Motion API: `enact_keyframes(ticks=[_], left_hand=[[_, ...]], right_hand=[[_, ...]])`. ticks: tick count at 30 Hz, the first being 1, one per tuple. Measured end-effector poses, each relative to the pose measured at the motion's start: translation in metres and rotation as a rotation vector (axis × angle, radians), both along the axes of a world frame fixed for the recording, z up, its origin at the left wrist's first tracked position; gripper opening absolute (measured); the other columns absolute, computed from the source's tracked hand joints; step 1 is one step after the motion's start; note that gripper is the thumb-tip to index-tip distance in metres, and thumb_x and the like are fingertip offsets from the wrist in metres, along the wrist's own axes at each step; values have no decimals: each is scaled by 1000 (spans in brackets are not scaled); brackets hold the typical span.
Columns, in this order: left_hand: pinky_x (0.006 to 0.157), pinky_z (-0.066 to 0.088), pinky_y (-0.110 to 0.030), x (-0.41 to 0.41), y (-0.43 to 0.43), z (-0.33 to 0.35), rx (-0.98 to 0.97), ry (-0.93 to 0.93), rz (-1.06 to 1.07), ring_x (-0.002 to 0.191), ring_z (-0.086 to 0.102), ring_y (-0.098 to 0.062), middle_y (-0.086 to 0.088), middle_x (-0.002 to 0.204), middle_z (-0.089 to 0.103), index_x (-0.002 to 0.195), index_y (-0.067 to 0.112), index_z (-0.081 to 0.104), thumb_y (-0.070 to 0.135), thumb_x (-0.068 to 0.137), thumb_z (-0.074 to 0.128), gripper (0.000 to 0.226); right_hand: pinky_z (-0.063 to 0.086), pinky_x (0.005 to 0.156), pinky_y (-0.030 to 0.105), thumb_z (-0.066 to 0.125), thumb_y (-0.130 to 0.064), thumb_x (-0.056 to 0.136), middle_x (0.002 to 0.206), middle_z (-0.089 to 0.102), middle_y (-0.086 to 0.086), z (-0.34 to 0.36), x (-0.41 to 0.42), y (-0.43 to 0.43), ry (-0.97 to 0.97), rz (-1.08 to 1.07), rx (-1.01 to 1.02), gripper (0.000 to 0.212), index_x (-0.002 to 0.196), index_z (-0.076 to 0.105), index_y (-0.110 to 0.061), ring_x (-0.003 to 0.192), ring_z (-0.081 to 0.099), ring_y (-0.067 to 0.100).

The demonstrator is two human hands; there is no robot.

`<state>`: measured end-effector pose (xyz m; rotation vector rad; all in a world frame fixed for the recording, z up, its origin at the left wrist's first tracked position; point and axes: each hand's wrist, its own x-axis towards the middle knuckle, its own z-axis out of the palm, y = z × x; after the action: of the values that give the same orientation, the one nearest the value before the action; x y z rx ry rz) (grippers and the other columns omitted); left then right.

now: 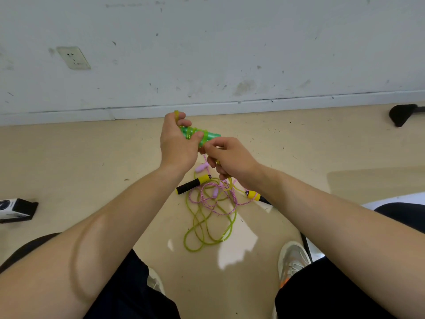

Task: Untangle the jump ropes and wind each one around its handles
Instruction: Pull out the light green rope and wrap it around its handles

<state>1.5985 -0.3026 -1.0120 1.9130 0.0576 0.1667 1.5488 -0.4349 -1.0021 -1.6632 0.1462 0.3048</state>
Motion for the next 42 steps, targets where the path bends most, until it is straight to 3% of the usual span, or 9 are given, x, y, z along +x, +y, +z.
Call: enact_keyframes(ticks=[7, 13, 16, 20, 24, 27, 34, 38, 42], left_hand=[[66, 62, -33, -7, -8, 8, -345, 250, 74, 108, 65, -26, 2, 113, 52, 126, 12, 45, 13, 87, 76, 50], [65, 60, -30, -7, -8, 11, -371, 299, 67, 91, 64, -16, 1, 115, 52, 123, 14, 44, 2, 75, 84, 64], [62, 59, -27, -4, -4, 14, -418, 295, 83, 90, 64, -14, 0, 115, 52, 124, 11, 44, 1, 78, 82, 61], [70, 62, -37, 0, 0, 20, -562, 361, 59, 94, 68, -25, -4, 116, 52, 125, 4, 46, 0, 80, 80, 57], [70, 60, -34, 4, 12, 30, -653, 455, -195, 86, 69, -26, -8, 104, 50, 109, 4, 48, 2, 83, 76, 38], [69, 59, -32, 4, 21, 41, -518, 461, -402, 86, 69, -19, -2, 99, 55, 111, 5, 55, 0, 83, 74, 34], [69, 60, -31, -1, 27, 51, -115, 350, -545, 86, 68, -9, 2, 111, 60, 126, 12, 56, 0, 77, 81, 56], [67, 61, -30, -2, 27, 49, 121, 221, -593, 71, 66, -4, 2, 114, 59, 127, 16, 54, 2, 77, 83, 59], [80, 54, -28, -5, 23, 39, 447, 79, -651, 83, 61, -4, 11, 111, 58, 126, 23, 52, 14, 76, 85, 61]], right_hand=[[40, 48, 15, 52, -29, 99, 59, 66, -1, -9, -1, 1, -242, 11, -413, 25, 89, 70, -15, 45, 55, 6], [54, 64, 42, 47, -27, 101, 74, 71, 3, -18, -2, 10, -399, 18, -609, 24, 101, 70, -22, 65, 64, 25], [54, 65, 43, 43, -26, 104, 83, 73, 2, -19, -10, 16, -399, 11, -541, 25, 106, 67, -18, 67, 64, 24], [47, 60, 30, 42, -32, 103, 66, 68, -3, -21, -11, 14, -246, 28, -438, 28, 89, 64, -23, 58, 60, 8], [40, 59, 25, 46, -48, 102, 55, 53, -7, -17, -1, -7, -70, 204, -330, 46, 75, 66, -17, 46, 46, 6], [33, 55, 23, 61, -55, 92, 50, 44, -13, -11, 9, -27, -32, 243, -433, 46, 63, 62, -19, 50, 41, 8], [35, 65, 34, 69, -17, 90, 71, 52, 7, -5, 25, -50, -72, 269, -426, 10, 84, 73, -11, 67, 41, 20], [36, 60, 27, 71, -30, 90, 70, 54, 5, 2, 27, -53, -98, 217, -529, 22, 85, 74, -9, 64, 46, 14], [35, 60, 29, 70, -37, 91, 71, 53, 8, 9, 25, -46, -75, 182, -527, 28, 73, 73, -15, 64, 44, 18]])
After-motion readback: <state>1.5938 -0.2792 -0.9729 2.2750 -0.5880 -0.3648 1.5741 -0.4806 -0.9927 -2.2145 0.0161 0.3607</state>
